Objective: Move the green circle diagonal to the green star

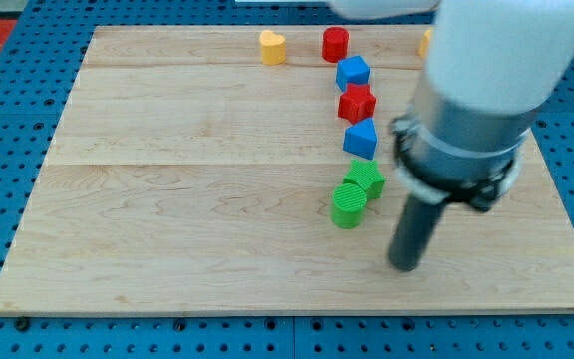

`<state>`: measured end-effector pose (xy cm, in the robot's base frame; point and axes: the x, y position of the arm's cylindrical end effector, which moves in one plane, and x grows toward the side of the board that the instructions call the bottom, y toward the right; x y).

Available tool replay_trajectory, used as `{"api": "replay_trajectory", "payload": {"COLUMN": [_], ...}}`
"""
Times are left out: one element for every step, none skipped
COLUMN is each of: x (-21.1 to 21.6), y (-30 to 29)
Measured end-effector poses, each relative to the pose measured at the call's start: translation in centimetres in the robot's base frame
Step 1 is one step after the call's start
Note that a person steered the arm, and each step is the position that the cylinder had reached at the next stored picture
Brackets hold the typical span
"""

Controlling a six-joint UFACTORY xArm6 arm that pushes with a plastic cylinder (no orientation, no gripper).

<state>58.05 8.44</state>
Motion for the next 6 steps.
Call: {"api": "replay_trajectory", "payload": {"x": [-1.3,-6.9,-9.0,-8.7,-6.8,-6.5], "y": [-9.7,-10.8,-6.4,-3.4,-3.0,-0.9]}}
